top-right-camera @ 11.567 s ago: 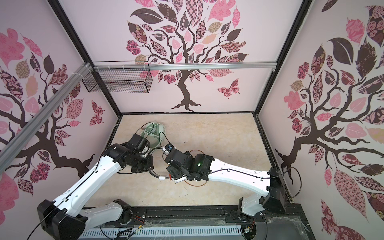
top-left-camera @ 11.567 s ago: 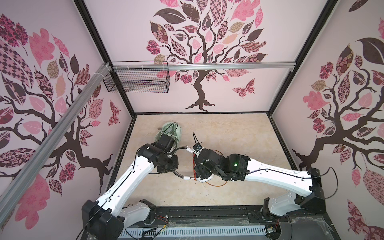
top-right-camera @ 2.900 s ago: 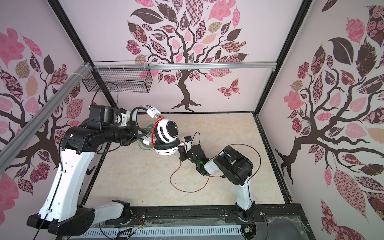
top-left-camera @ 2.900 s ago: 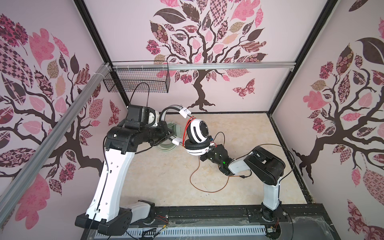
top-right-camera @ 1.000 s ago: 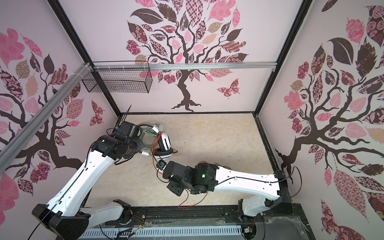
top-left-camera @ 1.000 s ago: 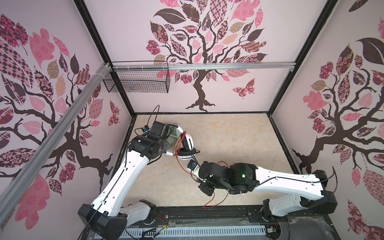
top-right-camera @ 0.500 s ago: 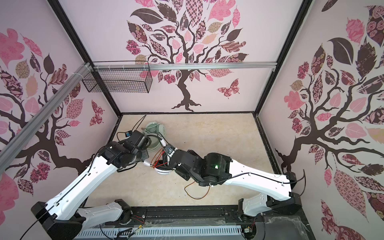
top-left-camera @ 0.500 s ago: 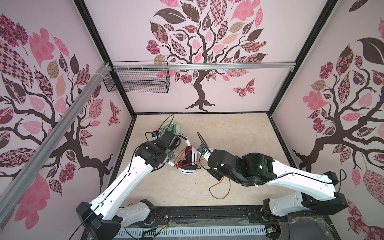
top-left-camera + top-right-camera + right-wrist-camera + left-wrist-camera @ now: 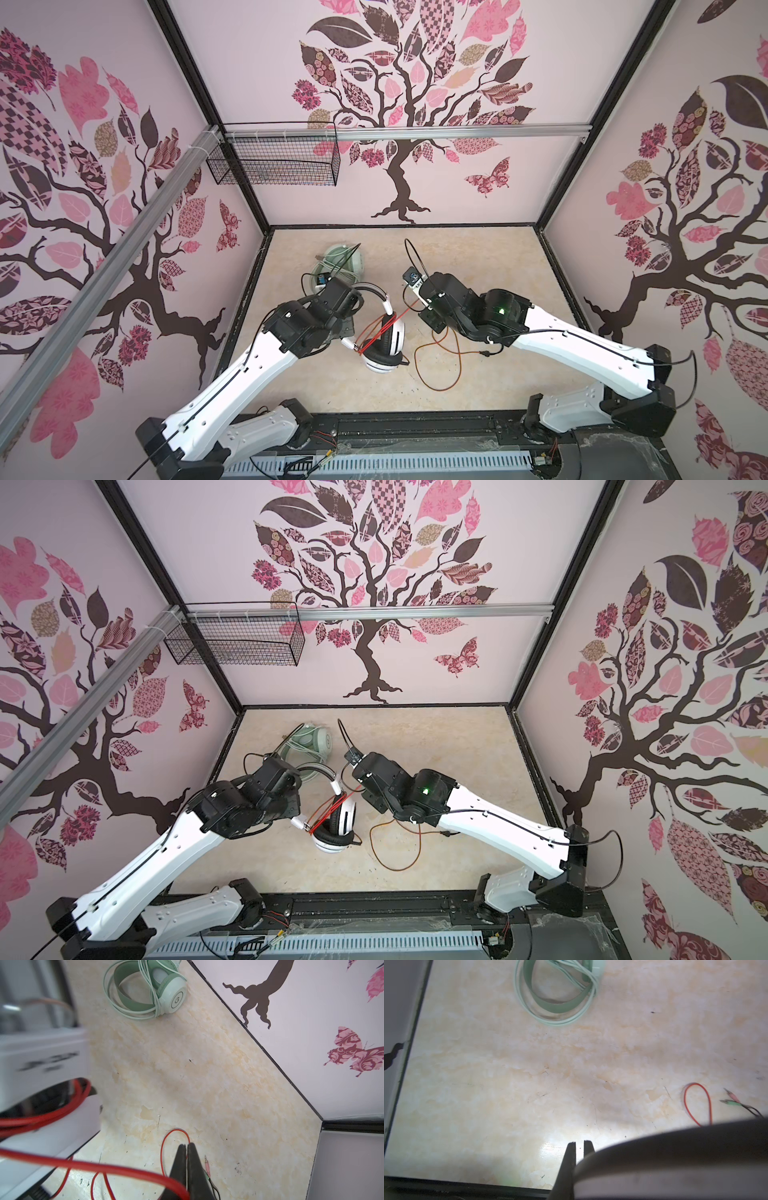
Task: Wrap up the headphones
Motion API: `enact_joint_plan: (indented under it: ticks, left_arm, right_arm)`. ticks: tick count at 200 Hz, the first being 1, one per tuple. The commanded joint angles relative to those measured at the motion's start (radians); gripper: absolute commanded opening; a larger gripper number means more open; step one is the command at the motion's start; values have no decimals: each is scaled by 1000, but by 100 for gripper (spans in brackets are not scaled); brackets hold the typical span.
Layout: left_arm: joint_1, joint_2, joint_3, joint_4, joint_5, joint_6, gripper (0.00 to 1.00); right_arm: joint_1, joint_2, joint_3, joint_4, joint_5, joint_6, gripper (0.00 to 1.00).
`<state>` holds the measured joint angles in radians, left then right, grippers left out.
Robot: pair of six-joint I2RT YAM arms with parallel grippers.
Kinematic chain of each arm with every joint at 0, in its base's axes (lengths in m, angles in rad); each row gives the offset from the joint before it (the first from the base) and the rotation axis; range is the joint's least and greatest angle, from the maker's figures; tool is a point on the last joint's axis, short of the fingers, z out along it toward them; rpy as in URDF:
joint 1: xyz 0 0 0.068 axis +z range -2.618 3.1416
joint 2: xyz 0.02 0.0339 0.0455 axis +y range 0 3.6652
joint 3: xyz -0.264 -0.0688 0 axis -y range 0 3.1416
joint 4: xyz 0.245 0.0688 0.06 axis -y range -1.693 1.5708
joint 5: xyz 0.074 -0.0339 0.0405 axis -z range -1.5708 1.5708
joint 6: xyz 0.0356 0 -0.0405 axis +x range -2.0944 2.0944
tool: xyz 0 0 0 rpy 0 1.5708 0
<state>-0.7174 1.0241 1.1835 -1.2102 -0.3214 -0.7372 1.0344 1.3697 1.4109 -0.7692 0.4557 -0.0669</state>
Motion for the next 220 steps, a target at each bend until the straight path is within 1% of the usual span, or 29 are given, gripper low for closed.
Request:
enact_joint_plan:
  ticks: [1, 32, 51, 77, 98, 105, 109, 118, 124, 134, 148, 155, 169, 187, 220]
  left_arm:
    - [-2, -55, -7, 64, 150, 87, 0]
    - [-1, -77, 36, 44, 275, 91, 0]
    - [-1, -98, 62, 52, 331, 91, 0]
    - [-1, -117, 105, 50, 391, 83, 0]
    - [-1, -131, 132, 65, 443, 68, 0]
    - [-1, -133, 141, 77, 464, 62, 0]
    - [-1, -133, 144, 83, 478, 60, 0]
    - [-1, -136, 154, 99, 504, 51, 0]
    - [-1, -135, 163, 103, 517, 44, 0]
    - [-1, -128, 186, 106, 527, 37, 0]
    - [1, -117, 227, 96, 523, 28, 0]
    - [2, -110, 249, 90, 514, 23, 0]
    - [10, -96, 289, 74, 491, 14, 0]
    - [35, -81, 324, 75, 500, 6, 0]
    - [151, -60, 359, 101, 601, -4, 0]
  right_arm:
    - [-68, -38, 2, 117, -69, -10, 0]
    - [-92, 9, 0, 180, -106, 1, 0]
    - [-129, 27, -17, 238, -171, 27, 0]
    - [-196, 30, -69, 344, -336, 61, 0]
    - [-283, 45, -129, 448, -544, 112, 0]
    - [-304, 52, -153, 487, -600, 133, 2]
    - [-312, 55, -165, 508, -625, 143, 5]
    - [-317, 63, -189, 546, -668, 154, 22]
    - [-317, 69, -208, 576, -702, 161, 27]
    - [-318, 74, -244, 625, -755, 180, 34]
    - [-317, 82, -294, 694, -810, 219, 41]
    - [-316, 84, -321, 728, -830, 243, 44]
    - [-318, 88, -371, 783, -871, 285, 45]
    - [-316, 87, -430, 836, -902, 332, 46]
    - [-317, 74, -525, 880, -920, 370, 46]
